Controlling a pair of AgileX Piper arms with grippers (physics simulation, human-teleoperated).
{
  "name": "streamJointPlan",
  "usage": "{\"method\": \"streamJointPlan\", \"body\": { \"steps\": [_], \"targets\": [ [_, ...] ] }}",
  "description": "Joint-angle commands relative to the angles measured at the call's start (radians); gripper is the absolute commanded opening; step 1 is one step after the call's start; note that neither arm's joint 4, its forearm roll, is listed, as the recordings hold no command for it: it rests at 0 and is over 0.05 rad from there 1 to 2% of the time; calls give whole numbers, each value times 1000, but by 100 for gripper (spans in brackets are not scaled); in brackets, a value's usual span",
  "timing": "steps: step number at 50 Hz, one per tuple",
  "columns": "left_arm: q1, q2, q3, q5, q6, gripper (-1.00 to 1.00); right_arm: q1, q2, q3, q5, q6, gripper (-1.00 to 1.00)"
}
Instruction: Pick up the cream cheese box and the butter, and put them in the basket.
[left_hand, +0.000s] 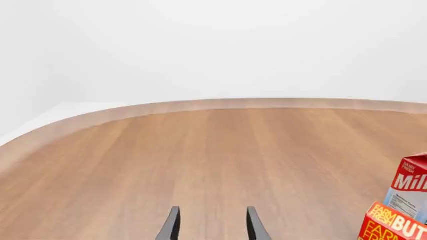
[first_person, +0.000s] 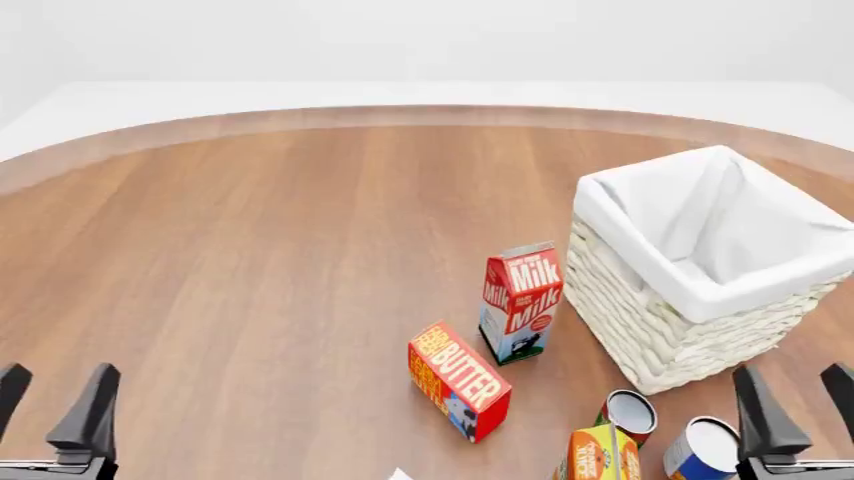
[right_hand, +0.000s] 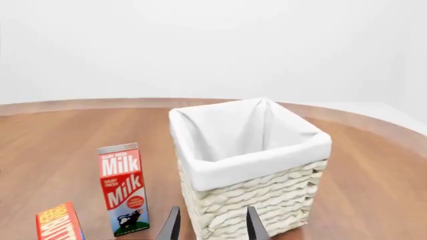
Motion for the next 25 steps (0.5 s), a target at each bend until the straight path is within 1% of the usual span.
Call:
{"method": "streamJointPlan", "body": {
  "steps": [1, 4, 16, 17, 20, 21, 22, 24, 25],
  "targets": [
    [0, 4, -3, -1, 0, 100, 15, 7, -3, -2, 8, 100],
    [0, 4, -3, -1, 0, 100, 21, 20, -6, -8, 16, 100],
    [0, 4, -3, -1, 0, 100, 26, 37, -7, -21, 13, 100],
    [0, 4, -3, -1, 0, 100, 22, 62, -6, -40, 21, 100],
    [0, 4, -3, -1, 0, 100, 22, 65, -6, -43, 21, 100],
    [0, 4, -3, -1, 0, 100, 32, 118, -4, -81, 24, 100],
    [0, 4, -3, -1, 0, 100, 37, 128, -6, -87, 23, 100],
    [0, 4, -3, -1, 0, 100, 49, 132, -15, -81, 25, 100],
    [0, 4, -3, -1, 0, 100, 60, 114, -34, -54, 23, 100]
  ]
}}
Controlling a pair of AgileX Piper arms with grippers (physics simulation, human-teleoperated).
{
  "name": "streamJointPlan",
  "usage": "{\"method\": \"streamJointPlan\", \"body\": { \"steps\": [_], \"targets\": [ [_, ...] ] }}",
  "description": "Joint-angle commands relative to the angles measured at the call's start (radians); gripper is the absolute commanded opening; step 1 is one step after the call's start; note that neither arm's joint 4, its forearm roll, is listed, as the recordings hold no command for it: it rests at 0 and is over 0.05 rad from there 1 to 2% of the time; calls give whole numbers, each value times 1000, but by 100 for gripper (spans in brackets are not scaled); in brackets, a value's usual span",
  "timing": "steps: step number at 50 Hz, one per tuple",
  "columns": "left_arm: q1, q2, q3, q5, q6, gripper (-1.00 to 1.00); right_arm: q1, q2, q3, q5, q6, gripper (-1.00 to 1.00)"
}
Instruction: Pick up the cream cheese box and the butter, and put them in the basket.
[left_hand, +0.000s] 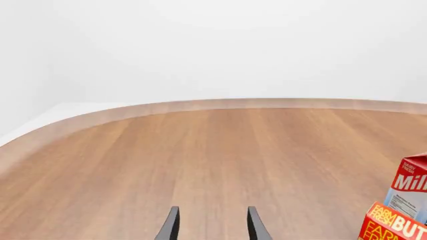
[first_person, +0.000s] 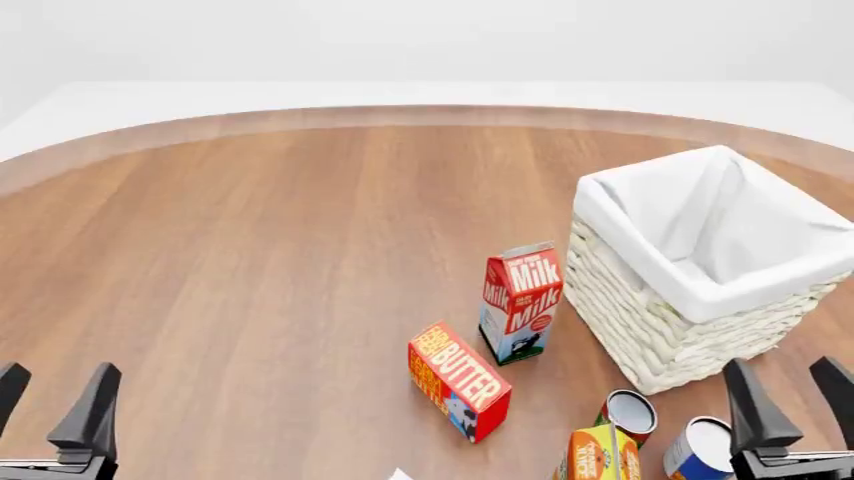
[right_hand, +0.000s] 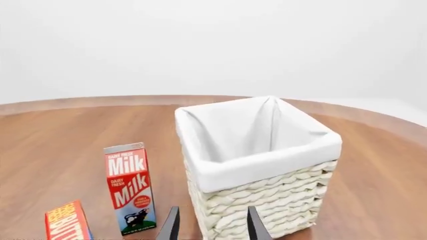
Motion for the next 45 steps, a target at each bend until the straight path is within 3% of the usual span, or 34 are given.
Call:
{"method": "streamJointPlan", "body": {
  "steps": [1, 7, 12, 14, 19, 21, 24, 29, 30, 32, 34, 36, 38, 41, 45],
  "targets": [
    [0, 0, 0, 0, 0, 100, 41, 63, -64, 10, 1, 100],
    [0, 0, 0, 0, 0, 100, 60, 75, -109, 25, 4, 100],
    [0, 0, 0, 0, 0, 100, 156, 155, -228, 46, 4, 100],
    [0, 0, 0, 0, 0, 100, 186, 185, -247, 36, -25, 100],
    [0, 0, 0, 0, 0, 100, 272, 243, -306, 33, 18, 100],
    [0, 0, 0, 0, 0, 100, 297, 274, -345, 40, -12, 100],
    [0, 0, 0, 0, 0, 100, 336, 357, -400, 53, -14, 100],
    [0, 0, 0, 0, 0, 100, 383, 458, -472, 82, 23, 100],
    [0, 0, 0, 0, 0, 100, 394, 474, -506, 106, 106, 100],
    [0, 0, 0, 0, 0, 100, 385, 477, -538, 121, 121, 100],
    [0, 0, 0, 0, 0, 100, 444, 491, -592, 157, 60, 100],
    [0, 0, 0, 0, 0, 100, 483, 525, -630, 187, 33, 100],
    [0, 0, 0, 0, 0, 100, 485, 552, -675, 214, 84, 100],
    [0, 0, 0, 0, 0, 100, 515, 588, -722, 239, 51, 100],
    [0, 0, 0, 0, 0, 100, 537, 648, -774, 260, 73, 100]
  ]
}}
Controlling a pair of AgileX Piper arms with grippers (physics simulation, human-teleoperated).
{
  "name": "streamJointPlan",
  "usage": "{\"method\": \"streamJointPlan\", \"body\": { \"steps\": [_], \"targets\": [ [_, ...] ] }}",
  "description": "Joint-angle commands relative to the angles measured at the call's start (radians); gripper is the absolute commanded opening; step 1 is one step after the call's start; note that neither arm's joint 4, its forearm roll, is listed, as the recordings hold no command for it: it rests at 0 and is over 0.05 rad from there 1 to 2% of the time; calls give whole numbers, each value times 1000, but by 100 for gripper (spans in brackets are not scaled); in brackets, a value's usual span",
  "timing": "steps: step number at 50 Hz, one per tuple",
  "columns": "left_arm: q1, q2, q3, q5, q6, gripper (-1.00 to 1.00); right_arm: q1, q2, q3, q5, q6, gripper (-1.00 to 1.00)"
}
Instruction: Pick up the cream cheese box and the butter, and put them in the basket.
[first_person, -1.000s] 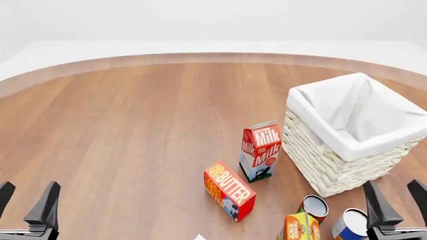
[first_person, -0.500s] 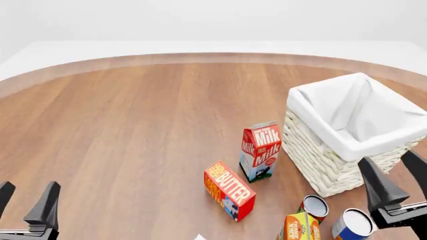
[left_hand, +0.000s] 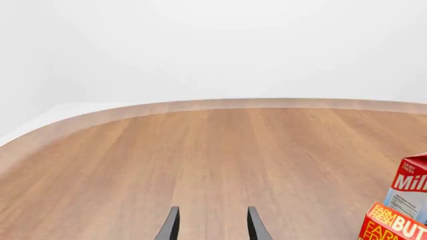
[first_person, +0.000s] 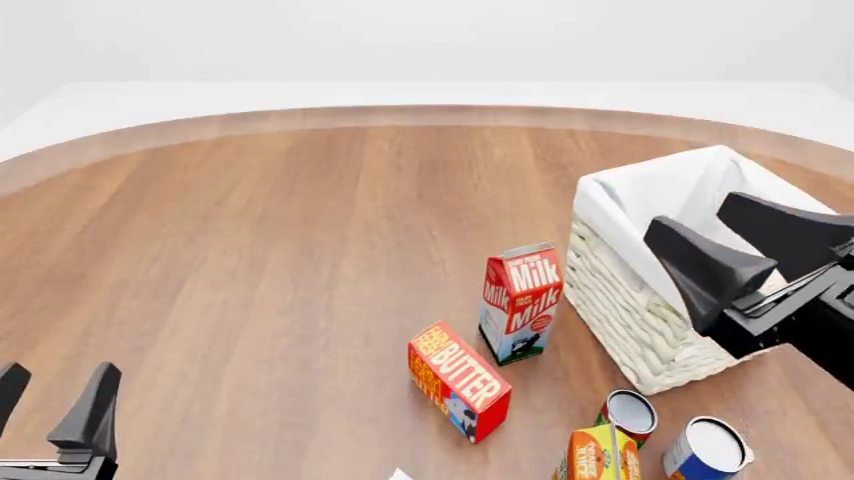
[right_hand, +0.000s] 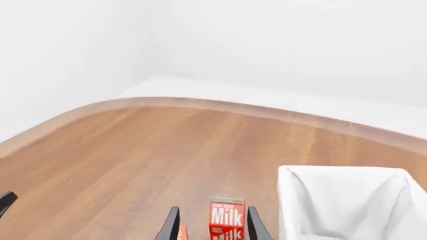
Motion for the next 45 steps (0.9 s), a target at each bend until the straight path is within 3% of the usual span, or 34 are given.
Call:
{"method": "streamJointPlan", "body": {
  "steps": [1, 9, 10, 11, 18, 19, 22, 29, 45],
  "targets": [
    [0, 0, 0, 0, 0, 100, 104, 160, -182, 85, 17, 100],
    [0, 0, 0, 0, 0, 100, 166, 270, -302, 151, 1, 100],
    [0, 0, 0, 0, 0, 100, 180, 288, -327, 167, -33, 100],
    [0, 0, 0, 0, 0, 100, 192, 300, -337, 174, -34, 100],
    [0, 0, 0, 0, 0, 100, 226, 359, -416, 210, -24, 100],
    [0, 0, 0, 0, 0, 100, 228, 389, -435, 212, 23, 100],
    [0, 0, 0, 0, 0, 100, 241, 429, -469, 229, -6, 100],
    [0, 0, 0, 0, 0, 100, 310, 507, -522, 244, -16, 100],
    [0, 0, 0, 0, 0, 100, 383, 607, -635, 331, -2, 100]
  ]
}}
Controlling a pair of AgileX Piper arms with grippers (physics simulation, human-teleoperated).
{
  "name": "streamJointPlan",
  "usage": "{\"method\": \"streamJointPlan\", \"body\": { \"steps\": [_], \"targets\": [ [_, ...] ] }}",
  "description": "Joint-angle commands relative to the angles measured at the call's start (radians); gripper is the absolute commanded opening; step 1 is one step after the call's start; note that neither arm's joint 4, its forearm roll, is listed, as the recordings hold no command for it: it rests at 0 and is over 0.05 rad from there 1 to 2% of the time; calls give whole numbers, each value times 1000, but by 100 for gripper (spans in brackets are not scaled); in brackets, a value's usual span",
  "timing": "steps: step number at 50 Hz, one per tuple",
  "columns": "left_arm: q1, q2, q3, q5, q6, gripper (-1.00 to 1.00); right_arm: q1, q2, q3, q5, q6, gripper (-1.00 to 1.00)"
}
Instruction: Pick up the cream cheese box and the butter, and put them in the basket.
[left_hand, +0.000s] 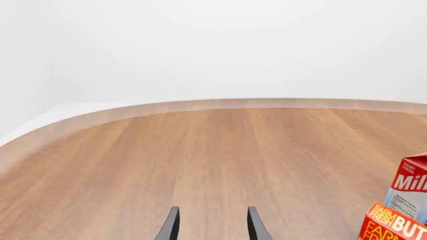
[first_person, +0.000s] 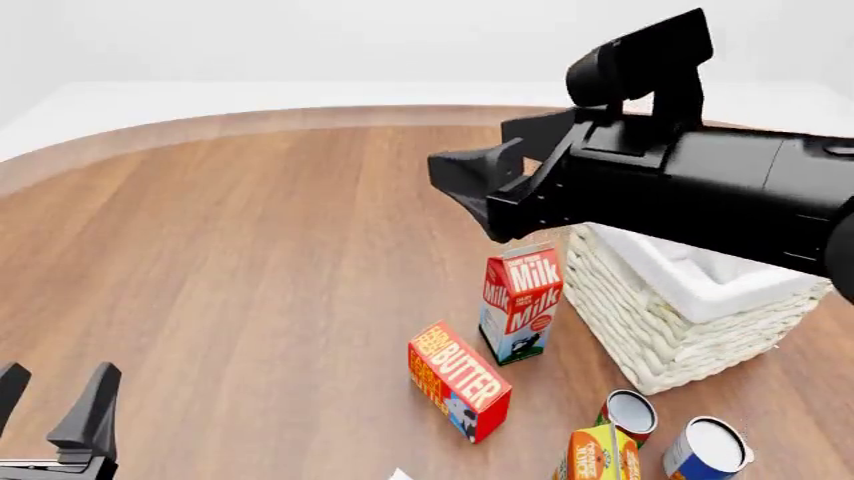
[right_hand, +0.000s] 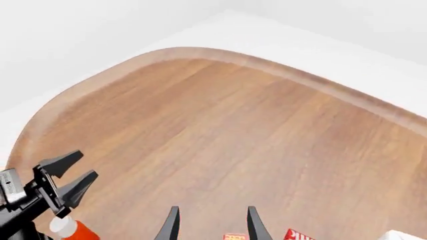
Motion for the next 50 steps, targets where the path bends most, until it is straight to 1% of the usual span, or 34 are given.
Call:
{"method": "streamJointPlan", "body": {
  "steps": [1, 6, 10, 14, 19, 23, 24, 26, 27, 29, 33, 35, 39, 42, 45, 46, 50],
  "targets": [
    [0, 0, 0, 0, 0, 100, 55, 69, -74, 51, 11, 100],
    [0, 0, 0, 0, 0, 100, 51, 75, -48, 43, 27, 100],
    [0, 0, 0, 0, 0, 100, 56, 78, -52, 49, 32, 100],
    [0, 0, 0, 0, 0, 100, 45, 85, -7, 30, 39, 100],
    [0, 0, 0, 0, 0, 100, 43, 84, 2, 43, 44, 100],
    [0, 0, 0, 0, 0, 100, 27, 85, 50, 33, 52, 100],
    [0, 0, 0, 0, 0, 100, 24, 84, 46, 45, 59, 100],
    [0, 0, 0, 0, 0, 100, 25, 83, 61, 35, 62, 100],
    [0, 0, 0, 0, 0, 100, 25, 88, 36, 58, 62, 100],
    [0, 0, 0, 0, 0, 100, 25, 87, 27, 70, 60, 100],
    [0, 0, 0, 0, 0, 100, 22, 86, 48, 53, 54, 100],
    [0, 0, 0, 0, 0, 100, 19, 89, 31, 75, 53, 100],
    [0, 0, 0, 0, 0, 100, 13, 89, 31, 85, 55, 100],
    [0, 0, 0, 0, 0, 100, 4, 93, 48, 76, 53, 100],
    [0, 0, 0, 0, 0, 100, 5, 93, 89, 46, 59, 100],
    [0, 0, 0, 0, 0, 100, 2, 95, 82, 59, 61, 100],
    [0, 0, 0, 0, 0, 100, 3, 93, 115, 38, 76, 100]
  ]
}}
